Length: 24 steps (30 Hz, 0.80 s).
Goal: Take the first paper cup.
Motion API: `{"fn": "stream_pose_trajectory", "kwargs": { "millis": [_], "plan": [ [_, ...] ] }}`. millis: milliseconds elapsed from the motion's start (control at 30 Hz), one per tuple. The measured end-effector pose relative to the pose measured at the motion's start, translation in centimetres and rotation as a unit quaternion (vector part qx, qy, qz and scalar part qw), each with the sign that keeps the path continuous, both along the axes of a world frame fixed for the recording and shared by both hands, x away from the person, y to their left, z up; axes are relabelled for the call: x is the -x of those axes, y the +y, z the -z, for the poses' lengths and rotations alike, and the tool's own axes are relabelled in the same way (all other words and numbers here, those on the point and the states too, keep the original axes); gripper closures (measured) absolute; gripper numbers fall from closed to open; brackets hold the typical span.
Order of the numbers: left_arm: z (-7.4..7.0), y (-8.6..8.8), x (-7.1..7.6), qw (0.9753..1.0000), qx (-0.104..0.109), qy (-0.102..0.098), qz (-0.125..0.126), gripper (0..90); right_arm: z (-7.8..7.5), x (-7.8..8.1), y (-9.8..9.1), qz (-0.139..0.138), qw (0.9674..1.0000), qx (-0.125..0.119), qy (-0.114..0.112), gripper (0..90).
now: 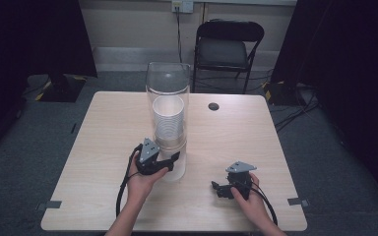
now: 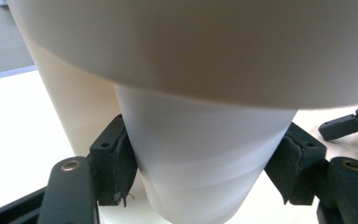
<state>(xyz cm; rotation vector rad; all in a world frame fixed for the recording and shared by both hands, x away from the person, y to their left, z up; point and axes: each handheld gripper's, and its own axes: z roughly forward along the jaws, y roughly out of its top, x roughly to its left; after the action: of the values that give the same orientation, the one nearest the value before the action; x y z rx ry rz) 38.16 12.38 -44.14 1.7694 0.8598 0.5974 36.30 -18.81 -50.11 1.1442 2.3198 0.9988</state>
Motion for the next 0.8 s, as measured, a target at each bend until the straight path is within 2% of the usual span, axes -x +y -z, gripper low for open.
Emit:
{"fn": "stream_pose_trajectory", "kwargs": {
  "millis": [167, 267, 333, 400, 500, 633, 667, 800],
  "plan": [
    [0.06, -0.12, 0.0, 1.0, -0.001, -0.005, 0.001, 32.8, -0.01, -0.01, 0.0, 0.0, 1.0, 0.0, 0.0, 11.0],
    [0.02, -0.12, 0.07, 1.0, 0.001, 0.002, -0.006, 32.8, 0.0, -0.01, 0.0, 0.0, 1.0, 0.0, 0.0, 11.0],
    [0.01, -0.21, -0.01, 1.0, 0.002, -0.002, -0.004, 32.8, -0.01, -0.01, 0.0, 0.0, 1.0, 0.0, 0.0, 11.0],
    [0.0, -0.16, 0.13, 1.0, -0.004, 0.003, -0.006, 32.8, 0.0, -0.01, 0.0, 0.0, 1.0, 0.0, 0.0, 11.0],
    [0.02, -0.24, 0.01, 1.0, 0.001, -0.002, -0.006, 32.8, -0.01, 0.0, 0.0, 0.001, 1.0, 0.0, 0.001, 11.0],
    [0.04, -0.2, 0.11, 1.0, -0.005, 0.004, -0.005, 33.0, -0.01, 0.0, 0.0, 0.0, 1.0, 0.0, 0.0, 11.0],
    [-0.05, -0.36, 0.23, 0.9999, -0.002, 0.008, -0.012, 32.9, -0.01, 0.0, 0.0, 0.0, 1.0, 0.0, 0.0, 11.1],
    [-0.01, -0.3, 0.24, 0.9999, -0.007, 0.006, -0.013, 33.0, 0.0, -0.01, 0.0, 0.0, 1.0, 0.0, 0.0, 11.0]
  ]
}}
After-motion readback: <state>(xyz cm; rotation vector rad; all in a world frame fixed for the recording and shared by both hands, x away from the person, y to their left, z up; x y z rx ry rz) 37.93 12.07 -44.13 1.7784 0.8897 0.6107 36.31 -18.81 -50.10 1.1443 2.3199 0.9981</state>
